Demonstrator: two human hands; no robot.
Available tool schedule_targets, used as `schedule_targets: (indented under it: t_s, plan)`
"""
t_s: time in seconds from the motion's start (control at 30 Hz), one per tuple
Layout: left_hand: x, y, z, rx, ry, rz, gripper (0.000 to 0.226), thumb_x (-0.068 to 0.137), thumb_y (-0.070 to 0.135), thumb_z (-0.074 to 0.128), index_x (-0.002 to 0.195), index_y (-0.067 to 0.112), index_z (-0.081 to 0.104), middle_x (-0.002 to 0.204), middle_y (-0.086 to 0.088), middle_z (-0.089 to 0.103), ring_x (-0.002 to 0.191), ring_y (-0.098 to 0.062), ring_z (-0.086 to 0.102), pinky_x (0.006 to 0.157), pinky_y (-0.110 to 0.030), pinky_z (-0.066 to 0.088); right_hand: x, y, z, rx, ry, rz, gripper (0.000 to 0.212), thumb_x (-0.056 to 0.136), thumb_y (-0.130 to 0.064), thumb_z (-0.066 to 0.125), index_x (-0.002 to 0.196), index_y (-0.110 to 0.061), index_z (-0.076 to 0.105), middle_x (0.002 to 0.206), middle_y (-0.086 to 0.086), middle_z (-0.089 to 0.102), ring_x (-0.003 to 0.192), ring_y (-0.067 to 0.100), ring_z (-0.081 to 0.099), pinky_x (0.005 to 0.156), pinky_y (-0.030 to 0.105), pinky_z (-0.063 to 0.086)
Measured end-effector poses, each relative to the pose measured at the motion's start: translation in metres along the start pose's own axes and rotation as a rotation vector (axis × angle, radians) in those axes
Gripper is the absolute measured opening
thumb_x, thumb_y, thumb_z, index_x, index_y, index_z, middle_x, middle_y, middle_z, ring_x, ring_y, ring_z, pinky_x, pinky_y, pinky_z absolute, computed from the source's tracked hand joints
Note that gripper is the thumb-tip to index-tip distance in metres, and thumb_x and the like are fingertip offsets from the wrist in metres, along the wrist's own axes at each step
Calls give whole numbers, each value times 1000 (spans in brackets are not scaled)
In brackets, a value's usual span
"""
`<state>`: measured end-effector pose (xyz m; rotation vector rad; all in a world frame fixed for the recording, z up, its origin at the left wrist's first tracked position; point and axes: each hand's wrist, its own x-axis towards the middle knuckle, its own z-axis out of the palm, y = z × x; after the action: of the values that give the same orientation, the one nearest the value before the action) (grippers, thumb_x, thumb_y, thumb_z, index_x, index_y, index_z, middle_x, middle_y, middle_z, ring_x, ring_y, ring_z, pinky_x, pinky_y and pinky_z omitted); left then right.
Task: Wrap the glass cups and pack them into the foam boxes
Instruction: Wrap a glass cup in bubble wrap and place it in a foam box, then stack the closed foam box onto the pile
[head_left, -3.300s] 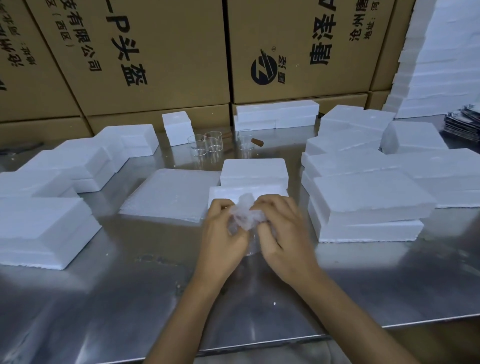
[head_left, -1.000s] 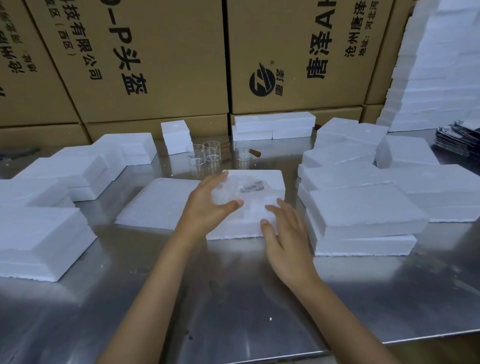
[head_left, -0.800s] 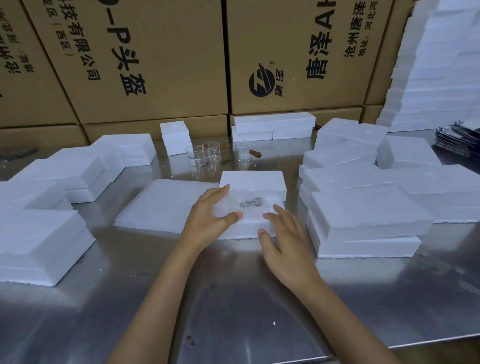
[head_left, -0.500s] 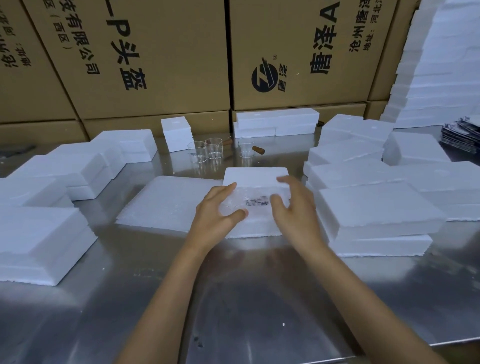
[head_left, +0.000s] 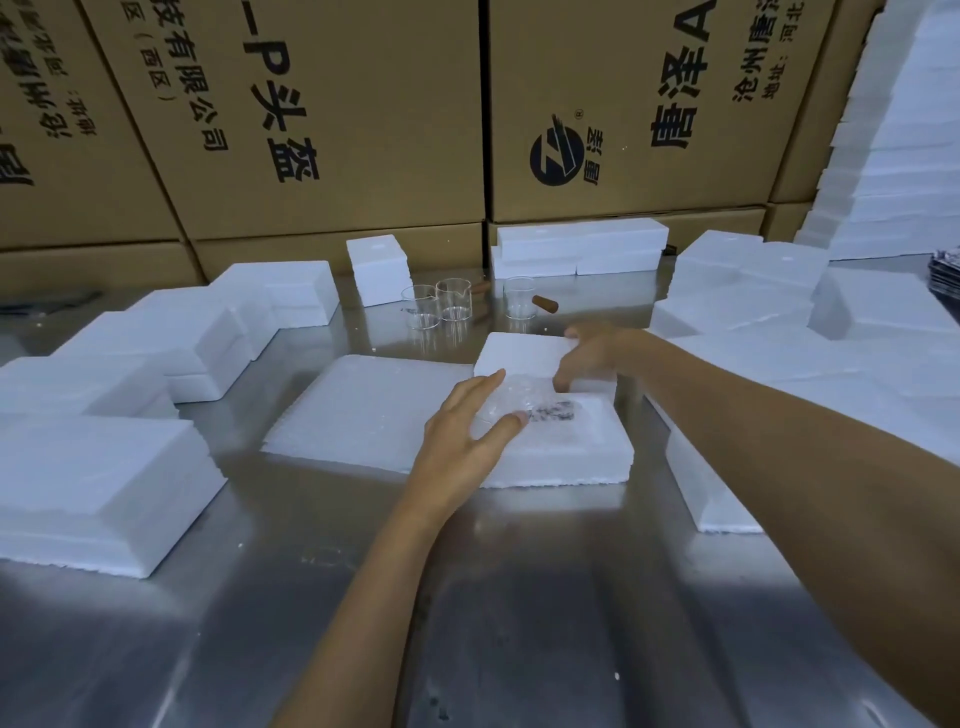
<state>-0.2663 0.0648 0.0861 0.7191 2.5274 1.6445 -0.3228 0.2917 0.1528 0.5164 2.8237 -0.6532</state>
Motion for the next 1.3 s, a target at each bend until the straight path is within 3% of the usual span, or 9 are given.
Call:
schedule_targets:
  t_s: [0.1,0.2,0.3,0.5,0.67,0.8,1.0,1.17,1.3]
  plan:
    - [-2,6,0,-250,51,-67,60,87,66,46,145,51,42,151,26,39,136,2,36,112,-29,26,-7,-4,-14,36,159,-58,101,64,-36,87,147,-18,32,138,8,35,125,31,42,97,40,47]
    - [2,8,-6,-379,196,-122,58,93,61,42,148,42,40,152,16,40,137,-8,39,112,-33,29,-32,-13,-41,84,233,-187,100,65,-38,87,147,-25,31,138,3,32,130,27,35,89,35,41]
    - [4,10,-12,-492,282,-137,55,91,60,42,142,38,43,148,8,47,132,-15,44,105,-33,33,-69,-20,-56,59,191,-329,95,62,-40,88,141,-32,36,132,-5,34,122,19,37,85,34,44]
    - [-1,14,-12,-596,295,-153,25,102,54,39,114,51,61,106,32,69,106,4,63,84,-22,46,-113,-14,-38,-231,5,-379,92,60,-51,87,136,-36,37,126,-13,36,117,12,41,98,36,45]
    - [-3,11,-10,-506,169,-149,42,87,57,54,128,46,51,128,17,58,119,-8,55,98,-30,46,-107,-3,-19,-195,-27,-394,90,64,-46,86,139,-31,38,129,-12,36,118,12,39,92,28,41]
    - [-1,6,-9,-431,160,-132,24,100,39,53,122,49,49,119,26,55,115,-3,53,85,-22,45,-104,3,-15,-190,-29,-393,90,65,-46,87,139,-30,37,126,-12,35,119,12,38,93,28,41]
    - [2,2,-11,-400,151,-163,25,101,35,51,123,47,50,119,25,55,110,-1,52,82,-21,43,-101,4,-10,-200,-31,-384,91,66,-48,85,142,-30,36,130,-11,34,117,11,38,93,27,40]
    - [2,0,-10,-338,149,-156,46,104,35,46,148,41,40,141,21,39,128,-5,40,103,-27,33,-105,0,-11,-255,-68,-360,94,71,-51,81,148,-30,31,141,-7,34,130,18,39,102,32,42]
    - [-1,1,-10,-264,151,-140,46,104,39,45,150,43,37,139,25,36,128,-1,35,104,-26,29,-113,-6,-9,-316,-77,-321,95,76,-51,77,151,-27,26,149,-2,30,137,21,35,108,37,39]
